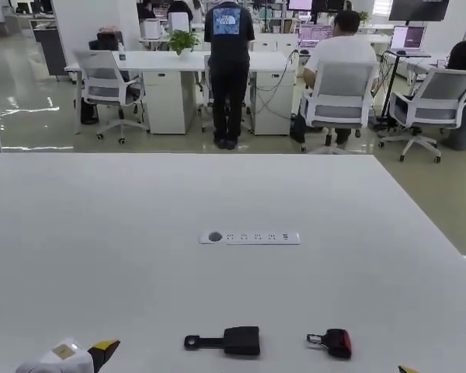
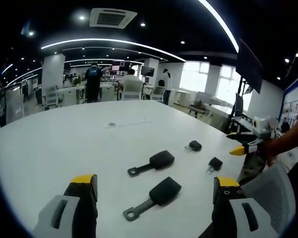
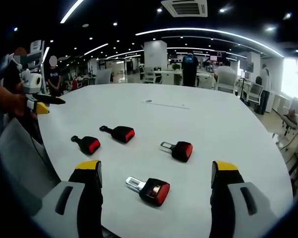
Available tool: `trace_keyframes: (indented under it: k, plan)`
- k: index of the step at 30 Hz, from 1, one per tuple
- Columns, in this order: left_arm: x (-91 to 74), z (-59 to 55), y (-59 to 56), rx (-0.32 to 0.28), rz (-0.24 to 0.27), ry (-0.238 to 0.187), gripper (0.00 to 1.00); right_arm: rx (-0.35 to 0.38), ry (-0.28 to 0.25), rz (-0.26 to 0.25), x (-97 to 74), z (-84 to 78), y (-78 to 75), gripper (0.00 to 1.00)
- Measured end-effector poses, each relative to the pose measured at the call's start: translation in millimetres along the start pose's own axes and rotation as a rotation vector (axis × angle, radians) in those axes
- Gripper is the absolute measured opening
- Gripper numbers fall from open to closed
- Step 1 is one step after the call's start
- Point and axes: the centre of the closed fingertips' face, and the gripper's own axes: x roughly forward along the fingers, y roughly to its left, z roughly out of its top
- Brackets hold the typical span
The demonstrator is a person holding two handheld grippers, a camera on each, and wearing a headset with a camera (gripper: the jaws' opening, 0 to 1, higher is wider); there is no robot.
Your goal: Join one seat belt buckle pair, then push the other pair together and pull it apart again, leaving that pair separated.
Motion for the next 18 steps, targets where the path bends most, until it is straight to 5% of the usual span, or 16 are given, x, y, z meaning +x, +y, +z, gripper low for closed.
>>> trace_keyframes:
  k: [8,12,18]
  plan:
    - [-2.0,5.1,-11.6,-0.002,0.000,0.001,0.99,0.003,0.004,-0.001,-0.8,-2.1,-0.9,0.91]
    - [1.7,-1.7,-2.1,-0.005,-0.002,0.002,0.99,0.002,0.007,0.000,0.1,-4.4,-1.6,0.91]
    - [2.6,-2.5,-3.7,-0.007,-0.004,0.004,0.99,0.000,0.010,0.002,-0.2,-4.6,-1.5,0.91]
